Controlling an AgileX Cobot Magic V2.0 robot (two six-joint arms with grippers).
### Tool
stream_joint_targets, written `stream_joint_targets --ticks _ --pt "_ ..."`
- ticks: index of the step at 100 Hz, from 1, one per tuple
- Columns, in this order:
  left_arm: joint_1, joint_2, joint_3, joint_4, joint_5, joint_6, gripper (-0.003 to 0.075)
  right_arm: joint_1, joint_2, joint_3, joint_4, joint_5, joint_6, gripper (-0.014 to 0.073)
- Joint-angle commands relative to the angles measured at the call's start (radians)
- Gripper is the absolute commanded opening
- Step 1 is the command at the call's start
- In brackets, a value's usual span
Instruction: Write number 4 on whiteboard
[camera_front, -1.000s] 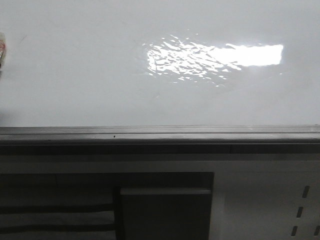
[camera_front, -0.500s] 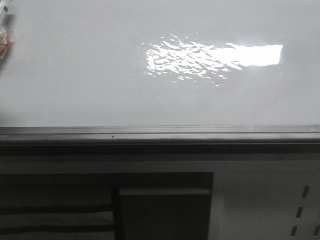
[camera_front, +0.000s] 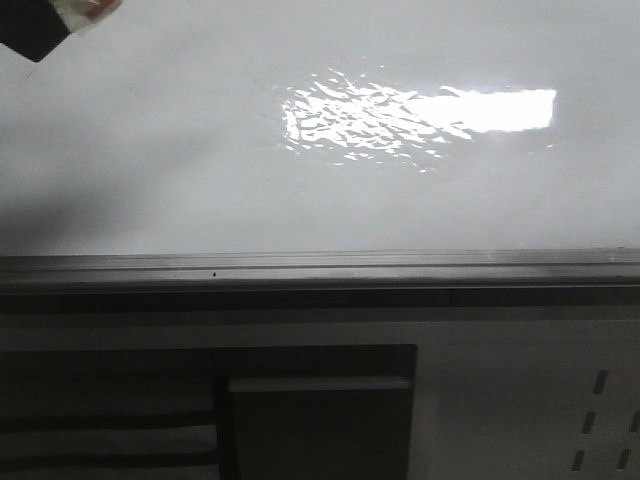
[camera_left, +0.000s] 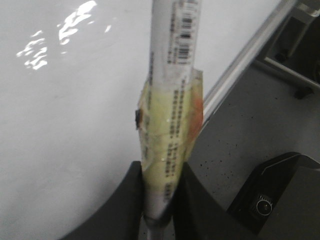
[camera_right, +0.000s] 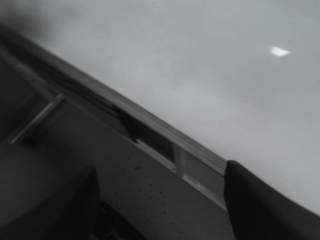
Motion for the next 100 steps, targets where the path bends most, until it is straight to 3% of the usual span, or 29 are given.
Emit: stream_joint_targets --ticks 1,8,18,44,58,93,100 --pt "-0.050 -0.021 -0.035 -0.019 -0.020 0.039 -0.0020 0.004 0.073 -0.052 0.188 0.031 -0.235 0.0469" --pt "-0.095 -0.015 -0.035 -0.019 -0.013 0.056 -0.0020 0.022 0.137 -0.071 0.273 0.062 -0.365 0.0469" --pt "-0.146 0.001 -0.035 -0.019 0.000 0.085 -0.0020 0.085 0.198 -0.103 0.294 0.057 -0.445 0.0469" --pt "-0.246 0.071 -0.069 -0.017 0.014 0.101 -0.0020 0.353 0.325 -0.211 0.225 -0.038 -0.487 0.0468" --pt "-0.290 0.085 -0.087 -0.017 0.011 0.182 -0.0020 0.462 0.367 -0.224 0.172 -0.105 -0.487 0.0468" --pt "-0.320 0.085 -0.087 -0.017 0.000 0.223 -0.0020 0.521 0.391 -0.224 0.175 -0.120 -0.488 0.0465" --pt "-0.320 0.085 -0.087 -0.017 0.000 0.223 -0.0020 0.522 0.391 -0.224 0.175 -0.113 -0.488 0.0422"
